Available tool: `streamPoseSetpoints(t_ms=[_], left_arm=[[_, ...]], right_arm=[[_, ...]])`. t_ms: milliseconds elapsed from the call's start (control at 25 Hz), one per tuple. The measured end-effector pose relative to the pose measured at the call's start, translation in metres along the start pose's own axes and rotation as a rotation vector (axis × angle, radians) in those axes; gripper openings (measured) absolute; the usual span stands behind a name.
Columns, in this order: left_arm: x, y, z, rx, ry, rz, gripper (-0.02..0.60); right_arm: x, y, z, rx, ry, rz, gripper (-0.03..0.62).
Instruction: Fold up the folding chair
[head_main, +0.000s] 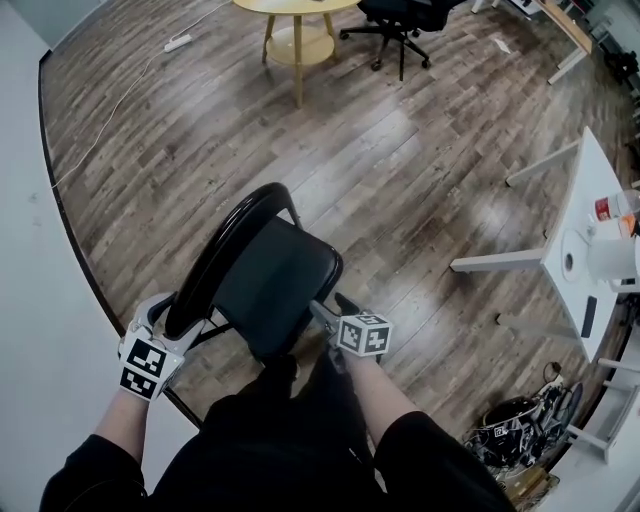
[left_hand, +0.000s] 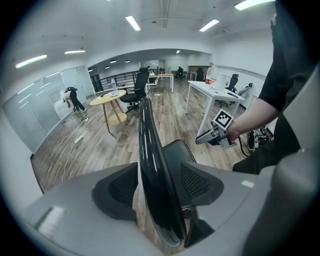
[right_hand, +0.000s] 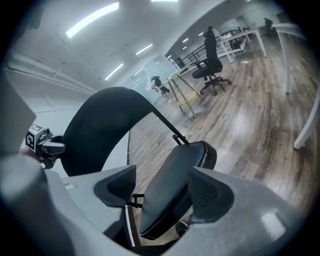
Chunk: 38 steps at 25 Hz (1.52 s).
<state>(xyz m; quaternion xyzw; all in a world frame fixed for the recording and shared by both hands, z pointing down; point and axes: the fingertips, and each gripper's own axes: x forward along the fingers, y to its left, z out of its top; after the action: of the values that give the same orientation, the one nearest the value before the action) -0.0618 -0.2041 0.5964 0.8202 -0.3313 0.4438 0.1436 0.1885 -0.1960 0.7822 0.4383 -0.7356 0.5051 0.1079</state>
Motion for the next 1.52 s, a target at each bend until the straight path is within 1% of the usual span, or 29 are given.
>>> streamPoseSetpoints(t_ms=[120,320,440,600,760,920,960,1120,1240,1440,1520], left_arm=[[0.003,0.001,0.002,-0.012,0.024,-0.005,0.279],[0.010,0.003,-0.001,-0.014,0.039,-0.004,0.284],[0.014,0.004,-0.005,-0.029,0.052,-0.004,0.284],[0.017,0.002,-0.014,-0.046,0.080,-0.007,0.284],[0.020,0.001,-0.028,-0.042,0.124,-0.024,0.282],[0.021,-0.001,-0.034,-0.066,0.136,-0.039,0.280],[0.022,-0.001,-0.034,-0.066,0.137,-0.044,0.265],[0.024,-0.004,-0.032,-0.061,0.146,-0.060,0.241],[0.023,-0.005,-0.032,-0.069,0.149,-0.070,0.219],[0.023,-0.008,-0.032,-0.060,0.155,-0.085,0.193],[0.023,-0.010,-0.032,-0.064,0.158,-0.097,0.172]], right_arm=[[0.011,-0.015,-0.008,0.061,0.015,-0.009,0.324],[0.025,-0.037,-0.022,0.137,0.041,-0.033,0.333],[0.033,-0.048,-0.031,0.214,0.051,-0.039,0.338],[0.046,-0.061,-0.038,0.311,0.056,-0.040,0.345],[0.062,-0.073,-0.042,0.394,0.049,-0.044,0.353],[0.077,-0.075,-0.046,0.466,0.031,-0.030,0.360],[0.080,-0.075,-0.046,0.478,0.024,-0.027,0.360],[0.089,-0.081,-0.042,0.504,-0.004,-0.034,0.364],[0.094,-0.085,-0.043,0.512,-0.003,-0.039,0.363],[0.104,-0.097,-0.044,0.527,-0.009,-0.042,0.364],[0.107,-0.101,-0.044,0.521,-0.003,-0.034,0.364]])
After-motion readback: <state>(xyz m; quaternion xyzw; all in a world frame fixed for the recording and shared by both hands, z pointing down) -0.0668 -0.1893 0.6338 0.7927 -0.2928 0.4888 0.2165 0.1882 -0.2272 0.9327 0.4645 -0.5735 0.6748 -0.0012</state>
